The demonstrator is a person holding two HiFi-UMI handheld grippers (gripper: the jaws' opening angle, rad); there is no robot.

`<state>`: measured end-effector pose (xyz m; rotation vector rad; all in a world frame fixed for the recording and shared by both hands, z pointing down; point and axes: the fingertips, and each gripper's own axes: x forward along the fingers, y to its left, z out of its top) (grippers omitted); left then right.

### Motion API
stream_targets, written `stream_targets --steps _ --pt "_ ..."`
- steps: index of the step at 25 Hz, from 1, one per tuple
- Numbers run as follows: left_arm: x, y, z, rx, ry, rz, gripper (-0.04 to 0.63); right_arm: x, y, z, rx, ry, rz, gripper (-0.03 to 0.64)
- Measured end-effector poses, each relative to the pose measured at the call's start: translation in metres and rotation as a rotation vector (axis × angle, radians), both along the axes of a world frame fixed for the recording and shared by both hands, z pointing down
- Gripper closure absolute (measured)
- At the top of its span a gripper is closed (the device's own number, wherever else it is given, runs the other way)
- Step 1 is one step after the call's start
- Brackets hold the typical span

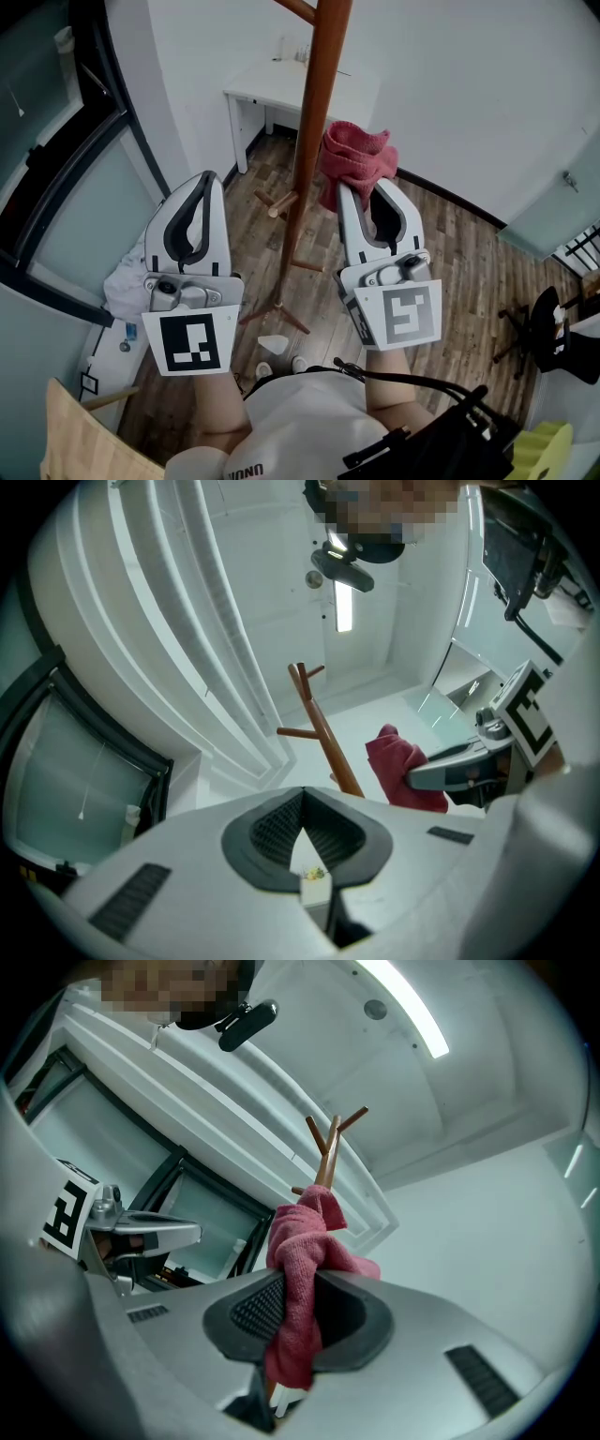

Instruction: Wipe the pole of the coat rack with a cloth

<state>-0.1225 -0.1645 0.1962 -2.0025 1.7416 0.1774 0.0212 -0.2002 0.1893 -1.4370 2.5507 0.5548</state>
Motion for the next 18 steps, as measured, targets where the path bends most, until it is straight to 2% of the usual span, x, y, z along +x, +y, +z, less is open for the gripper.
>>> stream_targets --steps 9,18 --pt "0.000 -0.003 0.001 -0.002 0.009 0.002 0.583 0.005 -0.004 0.015 -0.006 -0.038 -0.012 0.535" --pt "0.001 -0.006 0.002 -0.002 0.012 0.002 0.583 -0.004 -0.003 -0.023 -0.015 0.014 0.025 0.535"
